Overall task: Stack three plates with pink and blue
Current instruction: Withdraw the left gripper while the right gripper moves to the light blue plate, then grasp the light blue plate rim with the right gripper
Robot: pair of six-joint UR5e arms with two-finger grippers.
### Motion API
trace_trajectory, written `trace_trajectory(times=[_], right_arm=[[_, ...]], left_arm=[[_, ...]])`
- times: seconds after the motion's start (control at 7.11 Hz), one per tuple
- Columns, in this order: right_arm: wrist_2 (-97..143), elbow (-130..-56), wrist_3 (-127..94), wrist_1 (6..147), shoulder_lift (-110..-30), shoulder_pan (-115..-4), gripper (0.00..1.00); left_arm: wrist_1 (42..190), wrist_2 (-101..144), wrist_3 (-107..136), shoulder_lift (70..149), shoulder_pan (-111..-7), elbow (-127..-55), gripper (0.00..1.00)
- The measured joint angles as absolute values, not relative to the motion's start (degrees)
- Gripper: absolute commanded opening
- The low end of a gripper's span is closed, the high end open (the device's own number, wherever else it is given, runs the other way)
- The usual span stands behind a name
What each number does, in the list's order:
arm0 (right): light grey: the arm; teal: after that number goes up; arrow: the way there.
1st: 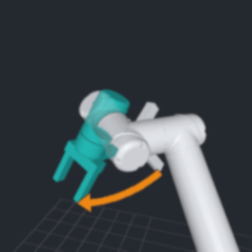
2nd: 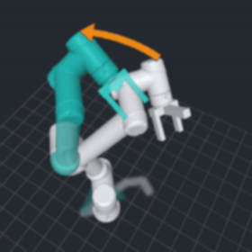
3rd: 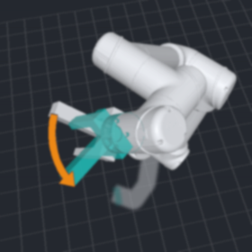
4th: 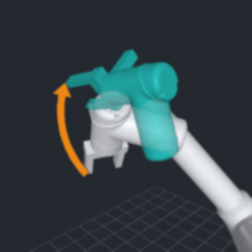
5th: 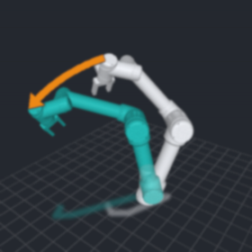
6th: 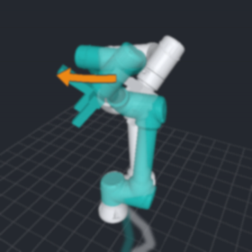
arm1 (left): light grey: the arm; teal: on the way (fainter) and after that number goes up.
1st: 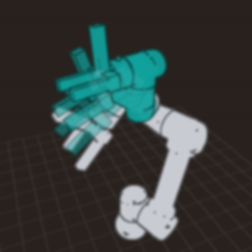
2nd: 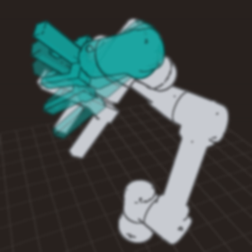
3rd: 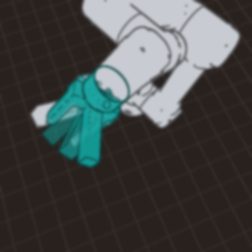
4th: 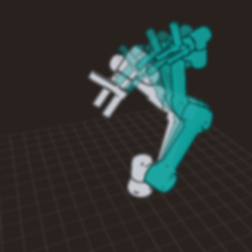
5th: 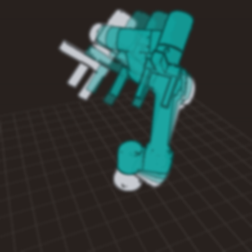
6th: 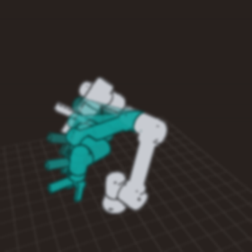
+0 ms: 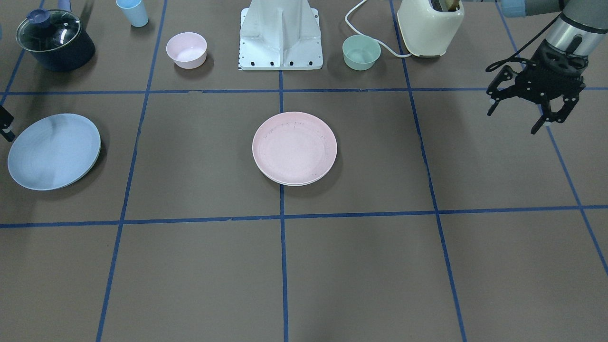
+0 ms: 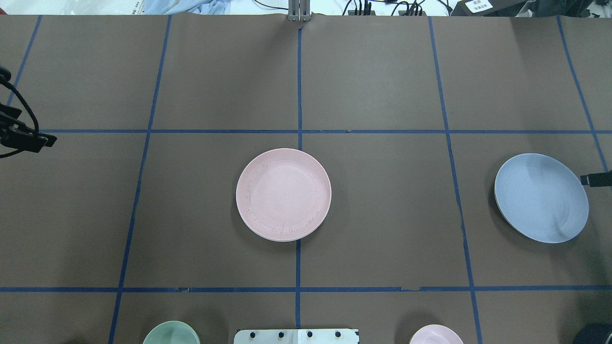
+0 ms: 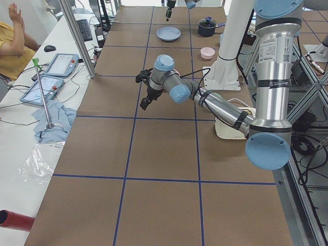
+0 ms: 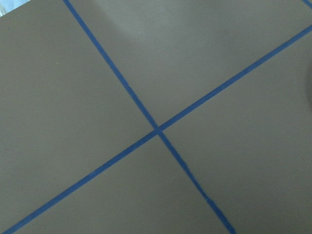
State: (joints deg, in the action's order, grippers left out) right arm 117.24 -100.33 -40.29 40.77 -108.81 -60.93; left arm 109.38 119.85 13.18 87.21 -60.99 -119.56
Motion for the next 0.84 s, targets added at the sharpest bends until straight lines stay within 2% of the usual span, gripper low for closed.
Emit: trace_trajectory(times=[0.14, 0.28, 0.7, 0.84], right_arm=[[115.92, -99.18, -40.82, 40.11, -108.71, -59.45, 0.88], [115.32, -97.77, -41.73, 39.19, -108.52, -58.50, 0.81], [114.58, -94.68, -42.73, 37.86, -107.35, -56.72, 0.75], [114.56, -94.12, -42.73, 37.78, -107.19, -56.35, 0.64]], left_arm=[[109.41, 119.93, 12.60, 86.78, -61.47, -119.55, 1.00], [109.42, 119.94, 12.57, 86.63, -61.63, -119.52, 1.00], [109.42, 119.89, 12.75, 86.65, -61.64, -119.45, 1.00], [109.42, 119.86, 12.80, 86.66, -61.66, -119.45, 1.00]])
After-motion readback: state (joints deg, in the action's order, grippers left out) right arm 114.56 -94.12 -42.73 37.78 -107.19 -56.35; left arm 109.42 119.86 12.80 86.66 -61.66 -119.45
